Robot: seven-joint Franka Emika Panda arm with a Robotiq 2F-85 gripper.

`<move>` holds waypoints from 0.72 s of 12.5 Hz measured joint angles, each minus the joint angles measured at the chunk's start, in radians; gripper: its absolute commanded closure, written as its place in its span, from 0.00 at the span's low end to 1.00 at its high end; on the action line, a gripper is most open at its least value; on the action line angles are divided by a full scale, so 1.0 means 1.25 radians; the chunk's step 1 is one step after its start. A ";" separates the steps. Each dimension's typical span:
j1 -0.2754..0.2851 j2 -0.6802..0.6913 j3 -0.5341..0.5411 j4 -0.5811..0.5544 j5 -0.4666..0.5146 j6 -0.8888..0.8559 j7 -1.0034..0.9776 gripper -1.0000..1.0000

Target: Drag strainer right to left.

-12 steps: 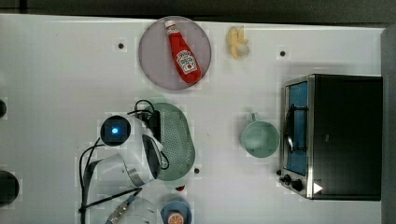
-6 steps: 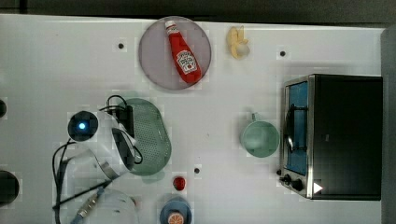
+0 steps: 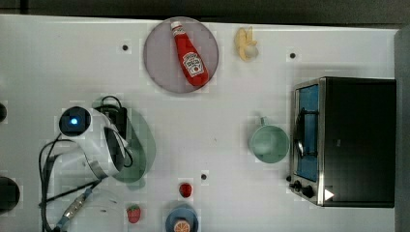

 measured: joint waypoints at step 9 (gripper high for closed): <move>0.061 0.028 0.019 0.076 0.064 -0.002 0.030 0.00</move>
